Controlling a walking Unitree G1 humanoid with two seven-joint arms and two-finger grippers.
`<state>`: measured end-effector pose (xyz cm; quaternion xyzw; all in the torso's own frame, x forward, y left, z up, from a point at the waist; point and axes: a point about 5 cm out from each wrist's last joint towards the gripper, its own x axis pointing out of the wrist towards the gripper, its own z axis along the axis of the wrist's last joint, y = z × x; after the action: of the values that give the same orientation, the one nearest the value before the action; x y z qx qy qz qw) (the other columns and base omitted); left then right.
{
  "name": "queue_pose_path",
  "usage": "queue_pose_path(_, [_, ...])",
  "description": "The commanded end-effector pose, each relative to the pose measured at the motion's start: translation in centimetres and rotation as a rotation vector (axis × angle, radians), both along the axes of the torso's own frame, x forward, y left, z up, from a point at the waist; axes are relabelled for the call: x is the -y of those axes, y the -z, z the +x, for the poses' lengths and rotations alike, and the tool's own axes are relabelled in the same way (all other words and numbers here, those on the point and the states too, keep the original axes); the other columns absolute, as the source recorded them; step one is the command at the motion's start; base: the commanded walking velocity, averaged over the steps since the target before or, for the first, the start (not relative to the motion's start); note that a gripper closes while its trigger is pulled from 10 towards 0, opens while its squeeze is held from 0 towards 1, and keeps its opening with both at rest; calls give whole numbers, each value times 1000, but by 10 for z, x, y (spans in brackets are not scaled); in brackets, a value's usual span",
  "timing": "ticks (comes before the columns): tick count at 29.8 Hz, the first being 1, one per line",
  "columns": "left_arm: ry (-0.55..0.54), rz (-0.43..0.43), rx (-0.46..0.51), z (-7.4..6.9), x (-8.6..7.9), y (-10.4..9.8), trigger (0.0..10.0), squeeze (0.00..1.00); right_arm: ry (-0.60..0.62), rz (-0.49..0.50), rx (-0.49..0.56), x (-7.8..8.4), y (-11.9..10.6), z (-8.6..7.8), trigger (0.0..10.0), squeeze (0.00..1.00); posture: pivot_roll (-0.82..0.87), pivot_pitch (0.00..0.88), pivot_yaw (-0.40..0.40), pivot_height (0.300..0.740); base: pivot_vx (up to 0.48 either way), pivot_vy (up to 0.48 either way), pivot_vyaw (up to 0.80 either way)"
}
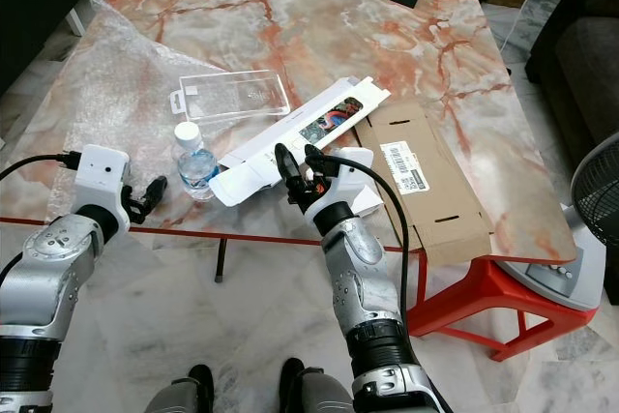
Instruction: Picking trash to rubbish bin
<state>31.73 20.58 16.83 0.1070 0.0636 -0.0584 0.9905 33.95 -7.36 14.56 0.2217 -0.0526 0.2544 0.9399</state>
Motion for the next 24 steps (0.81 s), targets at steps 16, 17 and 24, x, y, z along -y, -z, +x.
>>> queue_pose_path(16, [-161,222,-23,-8,-19,-1,0,0,-4,3,10,0,-3,1,10000,0,51,266,-152,740,0,0,0])
queue_pose_path(17, [-182,259,-6,-8,-22,-5,0,0,-4,4,10,0,-3,1,10000,0,53,264,-152,740,0,0,0])
queue_pose_path(24, [-271,429,115,-12,-29,-32,1059,0,-10,6,13,-2,-4,2,10000,0,65,253,-150,740,0,0,0])
